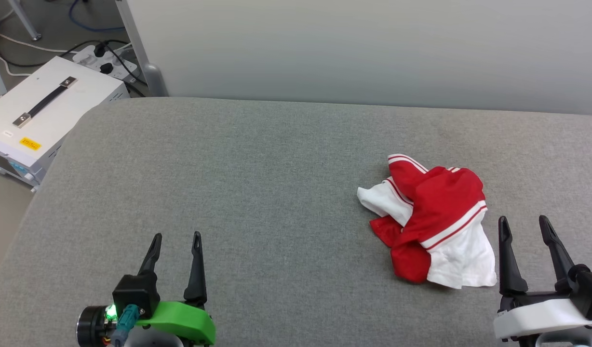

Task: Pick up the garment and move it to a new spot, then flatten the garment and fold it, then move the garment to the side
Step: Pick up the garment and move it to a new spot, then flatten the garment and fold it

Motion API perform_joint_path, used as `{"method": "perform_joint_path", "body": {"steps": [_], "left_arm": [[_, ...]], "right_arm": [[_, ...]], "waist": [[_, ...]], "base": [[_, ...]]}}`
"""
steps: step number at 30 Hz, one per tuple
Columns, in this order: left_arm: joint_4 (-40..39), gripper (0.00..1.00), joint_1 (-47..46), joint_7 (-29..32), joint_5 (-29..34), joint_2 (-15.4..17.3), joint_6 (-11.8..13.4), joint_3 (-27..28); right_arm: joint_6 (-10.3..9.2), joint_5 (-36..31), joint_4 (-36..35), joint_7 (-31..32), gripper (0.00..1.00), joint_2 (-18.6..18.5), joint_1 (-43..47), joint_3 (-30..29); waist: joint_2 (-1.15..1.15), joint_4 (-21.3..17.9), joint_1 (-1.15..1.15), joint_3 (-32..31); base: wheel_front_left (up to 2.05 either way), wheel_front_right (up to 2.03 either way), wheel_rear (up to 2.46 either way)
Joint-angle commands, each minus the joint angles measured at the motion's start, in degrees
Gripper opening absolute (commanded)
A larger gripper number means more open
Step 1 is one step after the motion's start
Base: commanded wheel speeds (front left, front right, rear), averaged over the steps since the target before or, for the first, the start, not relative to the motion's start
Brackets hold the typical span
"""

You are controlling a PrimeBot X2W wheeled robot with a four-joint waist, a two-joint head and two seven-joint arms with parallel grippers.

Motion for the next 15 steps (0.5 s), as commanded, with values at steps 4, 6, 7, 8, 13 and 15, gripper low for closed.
{"method": "perform_joint_path", "body": {"steps": [4, 6, 7, 8, 13, 15], "left_arm": [[0.8, 1.00, 1.2, -0.3, 1.8, -1.5, -1.5, 1.5], [1.2, 1.00, 1.5, -0.3, 2.3, -2.0, -2.1, 2.2], [1.3, 1.00, 1.6, -0.3, 2.6, -2.2, -2.4, 2.4], [1.5, 1.00, 1.7, -0.3, 2.8, -2.5, -2.6, 2.6], [1.9, 1.00, 2.1, -0.3, 3.8, -3.3, -3.5, 3.7], [2.0, 1.00, 2.2, -0.3, 4.2, -3.5, -3.8, 4.1]], "right_arm": [[-0.04, -1.0, 0.9, -0.3, 1.00, -0.1, 1.6, 0.2], [-0.04, -1.2, 1.2, -0.3, 1.00, -0.1, 2.0, 0.2], [-0.04, -1.3, 1.4, -0.3, 1.00, -0.1, 2.1, 0.1], [-0.04, -1.4, 1.5, -0.3, 1.00, -0.1, 2.2, 0.2], [-0.04, -1.5, 1.7, -0.3, 1.00, -0.1, 2.5, 0.2], [-0.04, -1.5, 1.8, -0.3, 1.00, -0.1, 2.6, 0.3]], "waist": [[0.31, 0.1, 0.00, -0.3], [0.31, 0.1, 0.00, -0.4], [0.31, 0.1, 0.00, -0.4], [0.31, 0.1, 0.00, -0.5], [0.31, 0.1, 0.00, -0.6], [0.31, 0.1, 0.00, -0.7]], "base": [[0.00, 0.00, 0.00], [0.00, 0.00, 0.00], [0.00, 0.00, 0.00], [0.00, 0.00, 0.00], [0.00, 0.00, 0.00], [0.00, 0.00, 0.00]]}}
